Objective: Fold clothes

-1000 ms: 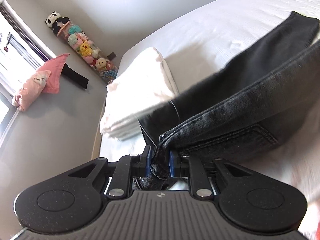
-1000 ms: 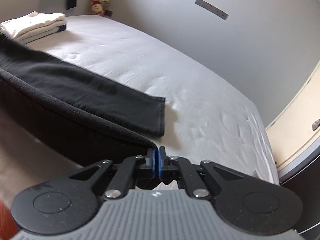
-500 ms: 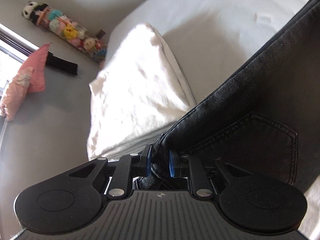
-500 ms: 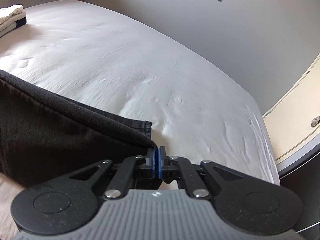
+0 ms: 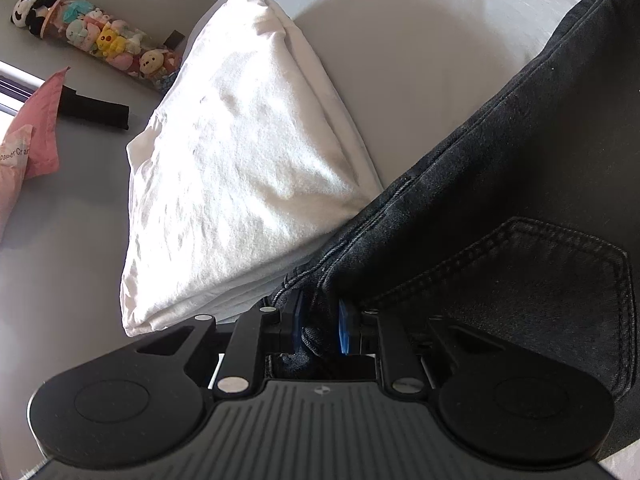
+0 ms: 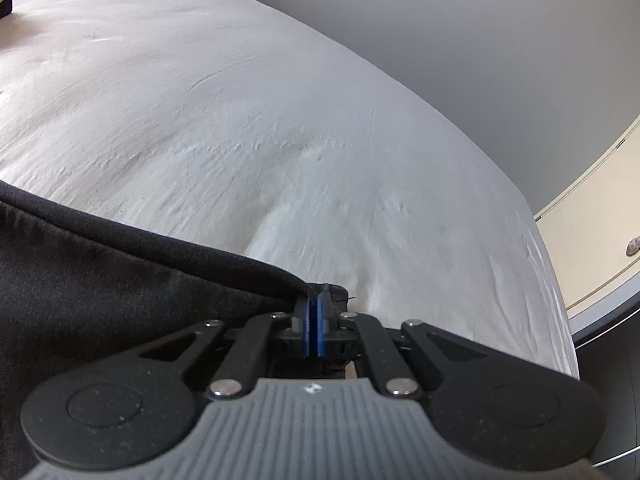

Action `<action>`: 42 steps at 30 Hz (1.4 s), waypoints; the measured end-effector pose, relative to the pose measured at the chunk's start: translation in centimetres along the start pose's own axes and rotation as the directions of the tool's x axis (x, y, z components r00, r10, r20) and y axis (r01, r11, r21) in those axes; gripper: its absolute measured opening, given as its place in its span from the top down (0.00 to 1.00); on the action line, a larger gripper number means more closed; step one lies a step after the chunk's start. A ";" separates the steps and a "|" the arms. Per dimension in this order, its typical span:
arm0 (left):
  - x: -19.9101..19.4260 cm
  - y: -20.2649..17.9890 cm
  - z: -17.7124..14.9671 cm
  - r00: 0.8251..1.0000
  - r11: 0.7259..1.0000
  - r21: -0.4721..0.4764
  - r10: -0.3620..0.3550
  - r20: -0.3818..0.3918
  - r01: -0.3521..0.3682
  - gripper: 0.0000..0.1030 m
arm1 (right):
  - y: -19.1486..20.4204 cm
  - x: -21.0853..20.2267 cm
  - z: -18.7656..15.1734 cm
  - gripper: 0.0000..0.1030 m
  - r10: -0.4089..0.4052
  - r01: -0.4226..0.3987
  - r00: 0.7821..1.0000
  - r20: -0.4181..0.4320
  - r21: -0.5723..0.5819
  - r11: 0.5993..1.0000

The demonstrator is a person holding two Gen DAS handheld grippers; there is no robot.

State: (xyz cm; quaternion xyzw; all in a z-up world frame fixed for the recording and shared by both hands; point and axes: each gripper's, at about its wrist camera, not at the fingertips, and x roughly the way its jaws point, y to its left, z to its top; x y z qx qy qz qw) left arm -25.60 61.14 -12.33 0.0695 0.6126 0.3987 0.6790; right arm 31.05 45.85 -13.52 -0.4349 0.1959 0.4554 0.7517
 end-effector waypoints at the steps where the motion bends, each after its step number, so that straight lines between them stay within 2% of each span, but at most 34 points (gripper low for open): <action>1: 0.0 0.0 0.0 1.000 1.000 -0.006 0.000 0.000 0.000 0.80 | 0.3 0.6 0.1 0.96 0.002 -0.002 1.000 -0.013 0.000 1.000; 5: 0.2 0.0 -0.1 1.000 1.000 -0.029 0.000 0.000 0.000 0.79 | 1.0 2.3 0.5 0.96 0.000 0.000 0.999 -0.047 -0.016 1.000; 9: -0.3 0.4 -0.2 1.000 0.998 -0.061 0.004 0.017 -0.003 0.79 | 0.9 2.6 1.3 0.96 -0.018 0.019 0.999 -0.029 0.024 1.000; 15: 0.8 -1.0 0.7 0.999 0.999 -0.024 0.048 -0.007 -0.048 0.78 | 1.4 3.4 1.6 0.96 -0.024 0.025 0.999 -0.048 0.012 1.000; 18: 0.3 -1.1 0.4 0.998 0.997 -0.023 0.070 0.007 -0.070 0.69 | 0.8 2.8 1.5 0.95 -0.014 0.016 0.999 -0.042 0.038 0.999; 20: -0.8 -0.9 -0.2 0.996 0.995 -0.048 0.086 0.027 -0.085 0.56 | -0.1 2.0 1.3 0.91 0.009 -0.007 1.000 -0.024 0.083 0.997; 21: -1.4 -0.8 -0.5 0.995 0.994 -0.060 0.095 0.037 -0.092 0.53 | -0.7 1.4 1.2 0.89 0.020 -0.018 1.000 -0.013 0.108 0.994; 22: -2.0 -0.7 -0.8 0.994 0.992 -0.073 0.103 0.047 -0.100 0.49 | -1.3 0.8 0.9 0.84 0.024 -0.024 1.000 0.002 0.140 0.990; 25: -3.7 -0.3 -1.7 0.989 0.986 -0.121 0.128 0.074 -0.119 0.48 | -3.5 -1.4 -0.2 0.33 -0.003 -0.013 0.998 0.060 0.263 0.965; 26: -4.4 -0.2 -1.9 0.988 0.982 -0.148 0.133 0.080 -0.120 0.48 | -4.5 -2.1 -0.6 0.33 -0.014 -0.009 0.997 0.074 0.313 0.950; 29: -6.9 -0.2 -2.4 0.989 0.971 -0.226 0.104 0.102 -0.079 0.48 | -7.2 -4.1 -3.1 0.36 -0.002 -0.045 0.995 0.100 0.469 0.882; 32: -8.9 -1.4 -2.5 0.990 0.958 -0.285 0.063 0.124 -0.025 0.48 | -9.4 -5.8 -6.3 0.39 0.033 -0.100 0.992 0.121 0.606 0.789; 35: -10.3 -3.1 -2.3 0.989 0.936 -0.351 0.015 0.145 0.037 0.48 | -11.1 -6.5 -10.2 0.48 0.096 -0.164 0.986 0.135 0.732 0.661; 39: -12.1 -5.4 -2.0 0.983 0.893 -0.434 -0.045 0.178 0.120 0.48 | -11.7 -6.3 -14.7 0.48 0.182 -0.231 0.970 0.161 0.844 0.485; 42: -13.5 -7.1 -1.9 0.975 0.852 -0.493 -0.086 0.206 0.179 0.48 | -11.4 -5.9 -16.8 0.53 0.233 -0.283 0.950 0.207 0.887 0.365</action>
